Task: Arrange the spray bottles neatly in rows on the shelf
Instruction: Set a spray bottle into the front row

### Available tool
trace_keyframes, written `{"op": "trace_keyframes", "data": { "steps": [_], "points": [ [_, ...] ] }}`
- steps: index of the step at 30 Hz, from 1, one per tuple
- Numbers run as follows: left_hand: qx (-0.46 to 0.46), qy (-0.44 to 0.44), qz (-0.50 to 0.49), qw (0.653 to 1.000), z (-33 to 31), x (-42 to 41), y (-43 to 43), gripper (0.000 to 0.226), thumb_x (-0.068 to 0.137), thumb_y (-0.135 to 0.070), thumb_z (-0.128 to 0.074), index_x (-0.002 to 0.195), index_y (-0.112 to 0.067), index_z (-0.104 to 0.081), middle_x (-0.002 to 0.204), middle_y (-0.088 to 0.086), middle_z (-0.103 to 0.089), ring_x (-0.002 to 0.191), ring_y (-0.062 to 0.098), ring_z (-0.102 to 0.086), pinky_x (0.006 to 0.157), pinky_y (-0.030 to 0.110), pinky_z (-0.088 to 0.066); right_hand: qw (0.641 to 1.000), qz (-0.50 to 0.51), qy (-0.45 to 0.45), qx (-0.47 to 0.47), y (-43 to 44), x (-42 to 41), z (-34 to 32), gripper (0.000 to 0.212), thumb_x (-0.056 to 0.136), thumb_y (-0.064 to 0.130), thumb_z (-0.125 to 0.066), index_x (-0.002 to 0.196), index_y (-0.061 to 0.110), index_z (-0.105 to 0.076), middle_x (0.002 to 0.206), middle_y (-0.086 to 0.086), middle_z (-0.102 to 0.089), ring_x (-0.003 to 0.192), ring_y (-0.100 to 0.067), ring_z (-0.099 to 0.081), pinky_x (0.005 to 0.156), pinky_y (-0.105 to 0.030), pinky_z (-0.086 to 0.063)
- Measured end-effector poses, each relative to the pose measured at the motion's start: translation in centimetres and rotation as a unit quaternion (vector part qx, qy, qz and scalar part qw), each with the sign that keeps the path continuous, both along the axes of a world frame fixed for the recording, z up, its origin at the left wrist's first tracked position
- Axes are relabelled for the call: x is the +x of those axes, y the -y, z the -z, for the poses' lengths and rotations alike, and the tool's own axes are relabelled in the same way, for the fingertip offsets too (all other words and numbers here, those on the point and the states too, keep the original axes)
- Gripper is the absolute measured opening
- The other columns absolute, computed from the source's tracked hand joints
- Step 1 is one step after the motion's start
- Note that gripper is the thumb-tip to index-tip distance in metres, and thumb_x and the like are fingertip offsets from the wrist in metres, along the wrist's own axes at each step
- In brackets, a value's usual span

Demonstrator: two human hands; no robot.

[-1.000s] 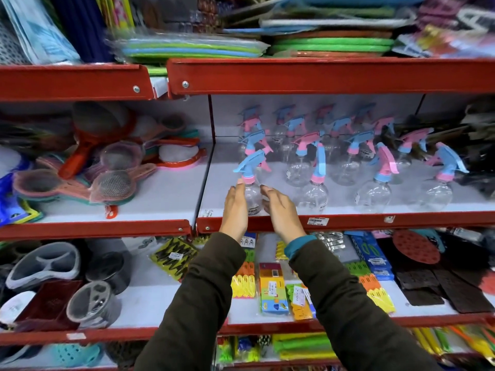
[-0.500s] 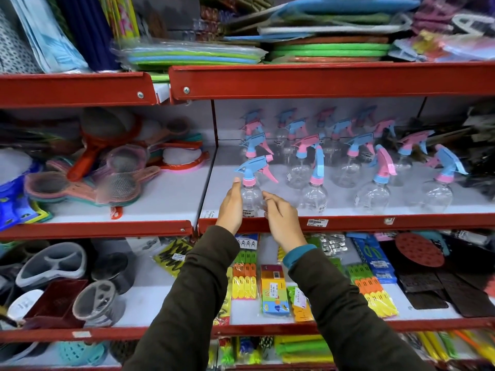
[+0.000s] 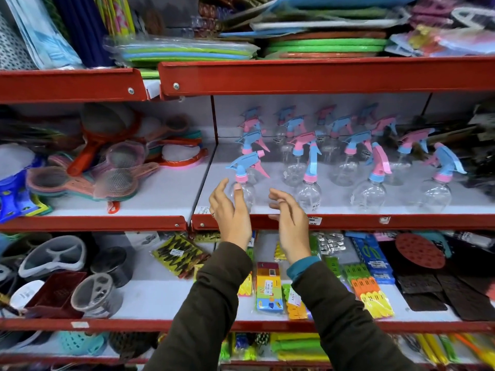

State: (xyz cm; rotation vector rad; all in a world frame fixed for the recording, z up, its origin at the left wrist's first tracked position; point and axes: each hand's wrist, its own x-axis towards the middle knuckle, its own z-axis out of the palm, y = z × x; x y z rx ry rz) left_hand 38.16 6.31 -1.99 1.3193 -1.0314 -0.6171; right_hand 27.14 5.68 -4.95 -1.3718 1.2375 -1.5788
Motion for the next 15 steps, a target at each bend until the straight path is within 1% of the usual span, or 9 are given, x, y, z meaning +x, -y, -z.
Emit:
{"op": "trace_keyframes", "data": {
  "steps": [2, 4, 6, 7, 8, 10, 12, 13, 15],
  "points": [
    [-0.018, -0.006, 0.009, 1.000, 0.6, -2.0, -0.8, 0.039, 0.099, -0.037, -0.043, 0.133, -0.018, -0.051, 0.133, 0.001, -0.045, 0.130, 0.020, -0.040, 0.115, 0.038, -0.030, 0.998, 0.045, 0.039, -0.017, -0.3, -1.7, 0.2, 0.038, 0.094, 0.025, -0.039, 0.118, 0.019, -0.068, 0.120, -0.005, -0.069, 0.109, -0.017, -0.066, 0.092, -0.038, -0.056],
    [-0.023, -0.010, 0.054, 0.998, 1.1, -4.0, -1.3, 0.033, 0.099, -0.032, -0.045, 0.125, -0.015, -0.056, 0.129, 0.001, -0.051, 0.117, 0.012, -0.045, 0.109, 0.028, -0.034, 0.992, 0.104, 0.058, -0.046, -0.1, -3.6, 0.6, 0.035, 0.095, 0.021, -0.040, 0.116, 0.017, -0.067, 0.120, -0.008, -0.065, 0.109, -0.016, -0.064, 0.094, -0.037, -0.053],
    [-0.014, -0.003, 0.107, 0.994, 1.0, -5.9, -1.3, 0.031, 0.103, -0.025, -0.045, 0.128, -0.012, -0.057, 0.135, 0.007, -0.053, 0.109, 0.001, -0.049, 0.099, 0.004, -0.034, 0.985, 0.152, 0.058, -0.053, 0.5, -5.6, 0.9, 0.032, 0.095, 0.017, -0.041, 0.114, 0.016, -0.066, 0.118, -0.008, -0.061, 0.105, -0.007, -0.059, 0.095, -0.033, -0.048],
    [0.004, 0.005, 0.127, 0.992, 0.8, -6.8, -1.0, 0.033, 0.105, -0.023, -0.043, 0.133, -0.011, -0.056, 0.139, 0.008, -0.052, 0.109, -0.002, -0.049, 0.091, -0.003, -0.032, 0.984, 0.162, 0.055, -0.043, 0.8, -6.6, 0.7, 0.031, 0.094, 0.015, -0.041, 0.114, 0.015, -0.065, 0.117, -0.006, -0.059, 0.103, -0.003, -0.057, 0.095, -0.030, -0.045],
    [0.026, 0.006, 0.146, 0.989, 0.5, -7.7, -0.7, 0.037, 0.106, -0.023, -0.041, 0.139, -0.012, -0.053, 0.144, 0.008, -0.048, 0.113, -0.001, -0.048, 0.091, -0.004, -0.030, 0.985, 0.163, 0.048, -0.028, 1.3, -7.6, 0.4, 0.031, 0.095, 0.013, -0.041, 0.115, 0.014, -0.065, 0.117, -0.004, -0.057, 0.104, -0.002, -0.055, 0.096, -0.027, -0.043],
    [0.067, 0.006, 0.177, 0.982, -0.2, -9.2, -0.1, 0.044, 0.107, -0.027, -0.037, 0.148, -0.013, -0.043, 0.154, 0.007, -0.040, 0.131, 0.007, -0.042, 0.102, 0.006, -0.022, 0.990, 0.136, 0.026, 0.006, 2.4, -9.2, -0.2, 0.033, 0.099, 0.013, -0.040, 0.122, 0.015, -0.063, 0.124, -0.002, -0.054, 0.114, -0.009, -0.054, 0.102, -0.024, -0.039],
    [0.092, 0.010, 0.189, 0.978, -0.6, -10.5, 0.6, 0.048, 0.107, -0.029, -0.034, 0.153, -0.013, -0.036, 0.160, 0.007, -0.034, 0.148, 0.015, -0.031, 0.109, 0.015, -0.016, 0.996, 0.075, -0.013, 0.045, 3.8, -10.0, -0.9, 0.038, 0.101, 0.019, -0.037, 0.132, 0.017, -0.058, 0.139, -0.006, -0.054, 0.131, -0.017, -0.049, 0.116, -0.032, -0.035],
    [0.099, 0.010, 0.192, 0.976, -0.6, -11.0, 1.0, 0.049, 0.107, -0.029, -0.033, 0.154, -0.012, -0.035, 0.162, 0.007, -0.031, 0.151, 0.017, -0.028, 0.112, 0.017, -0.016, 0.996, 0.045, -0.031, 0.069, 4.4, -10.2, -1.3, 0.040, 0.102, 0.021, -0.036, 0.136, 0.016, -0.056, 0.145, -0.008, -0.052, 0.137, -0.020, -0.046, 0.120, -0.037, -0.032],
    [0.115, 0.011, 0.195, 0.974, -0.5, -11.7, 1.5, 0.052, 0.107, -0.029, -0.032, 0.156, -0.012, -0.029, 0.164, 0.009, -0.025, 0.153, 0.020, -0.024, 0.119, 0.023, -0.015, 0.993, -0.003, -0.054, 0.107, 4.9, -10.4, -1.6, 0.042, 0.103, 0.021, -0.035, 0.140, 0.011, -0.052, 0.150, -0.010, -0.051, 0.141, -0.023, -0.045, 0.123, -0.041, -0.030]
  ]
}}
